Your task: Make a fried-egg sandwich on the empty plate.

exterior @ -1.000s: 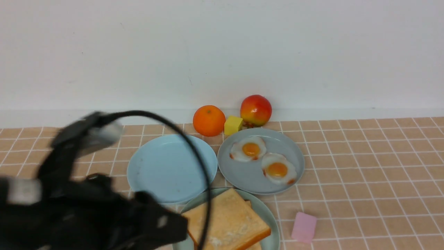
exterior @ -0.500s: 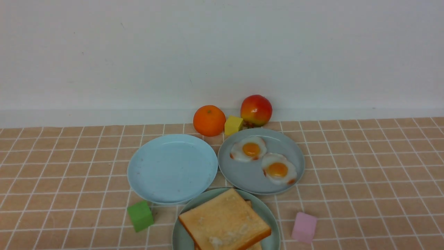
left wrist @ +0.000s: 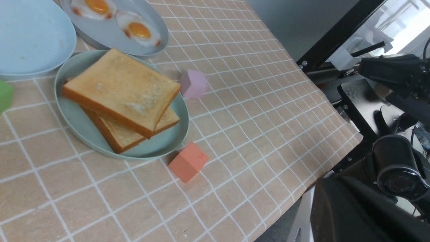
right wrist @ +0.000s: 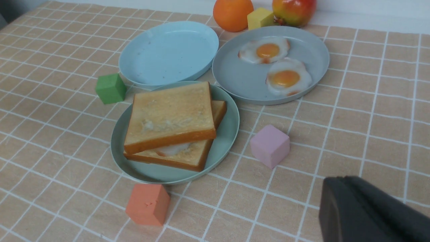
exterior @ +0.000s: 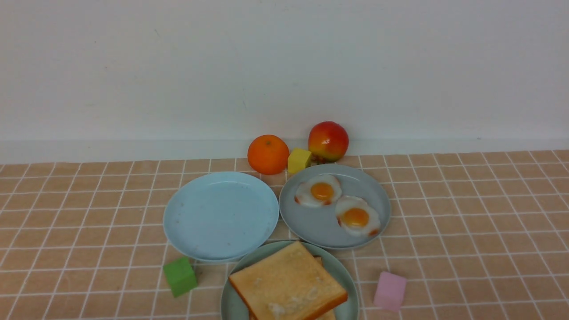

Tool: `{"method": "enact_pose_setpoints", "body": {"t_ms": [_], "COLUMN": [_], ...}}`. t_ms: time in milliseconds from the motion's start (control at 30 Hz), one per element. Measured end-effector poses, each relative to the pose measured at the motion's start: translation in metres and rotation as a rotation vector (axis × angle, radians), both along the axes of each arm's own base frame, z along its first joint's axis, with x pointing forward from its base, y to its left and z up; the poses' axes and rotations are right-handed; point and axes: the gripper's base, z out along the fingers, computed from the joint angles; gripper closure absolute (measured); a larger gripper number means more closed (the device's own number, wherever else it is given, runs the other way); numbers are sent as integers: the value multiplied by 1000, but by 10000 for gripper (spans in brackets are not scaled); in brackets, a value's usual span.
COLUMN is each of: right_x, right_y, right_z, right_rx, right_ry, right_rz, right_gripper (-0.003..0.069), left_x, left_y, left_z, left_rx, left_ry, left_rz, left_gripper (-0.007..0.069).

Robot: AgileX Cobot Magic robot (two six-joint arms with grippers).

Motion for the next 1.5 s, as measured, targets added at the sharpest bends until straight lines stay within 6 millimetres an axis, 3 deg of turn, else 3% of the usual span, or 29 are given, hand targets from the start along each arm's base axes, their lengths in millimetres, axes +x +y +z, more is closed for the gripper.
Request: {"method": "enact_pose_setpoints", "body": {"t_ms": [167, 233, 333, 400, 433, 567, 1500], "right_x": [0, 0, 0, 0, 0, 0, 0], "right_y": [0, 0, 0, 0, 0, 0, 0], "right_z": [0, 0, 0, 0, 0, 0, 0], "right_rx": [0, 0, 0, 0, 0, -1, -1], "right_ry": [0, 0, 0, 0, 0, 0, 1], "right_rz": [0, 0, 0, 0, 0, 0, 0], "right_gripper": [655, 653, 651, 649, 647, 645, 625], "left_x": [17, 29, 35, 38, 43, 49, 52], "left_y": [9, 17, 23, 27, 29, 35, 38], "left_z": [-10, -28, -47, -66, -87, -135, -137], "left_rx": [124, 174, 207, 242, 301, 434, 432], "left_ry": [-136, -193, -219, -229, -218, -111, -134], "left_rz": [199, 388, 498, 572, 616, 687, 762], "left_gripper": [638, 638, 638, 638, 638, 638, 627]}}
